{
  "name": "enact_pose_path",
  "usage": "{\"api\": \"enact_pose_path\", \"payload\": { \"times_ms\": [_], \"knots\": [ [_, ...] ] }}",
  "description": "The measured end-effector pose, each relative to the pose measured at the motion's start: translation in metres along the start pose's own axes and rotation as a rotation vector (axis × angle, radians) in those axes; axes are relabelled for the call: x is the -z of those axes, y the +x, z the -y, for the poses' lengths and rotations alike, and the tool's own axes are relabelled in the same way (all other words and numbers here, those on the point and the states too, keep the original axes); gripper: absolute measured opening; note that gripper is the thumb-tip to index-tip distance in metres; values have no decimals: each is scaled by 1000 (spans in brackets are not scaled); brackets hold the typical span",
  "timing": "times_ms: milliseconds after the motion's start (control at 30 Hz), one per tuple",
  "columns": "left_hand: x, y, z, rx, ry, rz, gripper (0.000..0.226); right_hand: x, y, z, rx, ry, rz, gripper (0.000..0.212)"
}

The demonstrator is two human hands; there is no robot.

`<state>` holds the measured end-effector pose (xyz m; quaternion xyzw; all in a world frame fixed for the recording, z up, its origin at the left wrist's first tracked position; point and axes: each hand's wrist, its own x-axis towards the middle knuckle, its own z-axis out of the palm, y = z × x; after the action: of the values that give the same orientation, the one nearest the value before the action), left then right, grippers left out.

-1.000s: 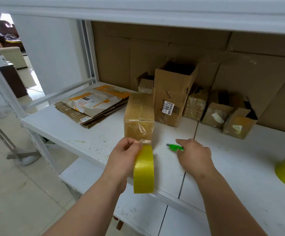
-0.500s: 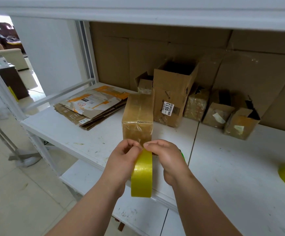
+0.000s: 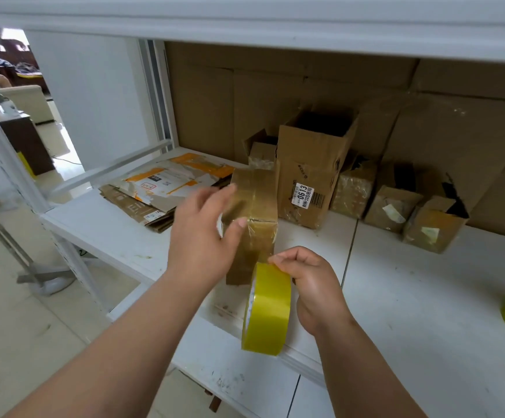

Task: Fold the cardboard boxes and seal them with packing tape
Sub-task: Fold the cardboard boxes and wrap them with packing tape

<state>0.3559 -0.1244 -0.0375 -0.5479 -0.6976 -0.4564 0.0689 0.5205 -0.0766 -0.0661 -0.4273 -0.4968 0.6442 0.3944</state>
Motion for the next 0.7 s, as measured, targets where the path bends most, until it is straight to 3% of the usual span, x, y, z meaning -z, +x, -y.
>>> {"api": "enact_pose_path", "payload": {
  "times_ms": [133,567,700],
  "knots": [
    [-6,21,2,-168,184,257,47,6,-3,6,41,45,36,24],
    [-12,20,24,-298,167,270,66,17,2,15,166,-96,145,28],
    [-4,25,25,-194,72,405,73,17,0,16,161,-68,164,25]
  ]
}}
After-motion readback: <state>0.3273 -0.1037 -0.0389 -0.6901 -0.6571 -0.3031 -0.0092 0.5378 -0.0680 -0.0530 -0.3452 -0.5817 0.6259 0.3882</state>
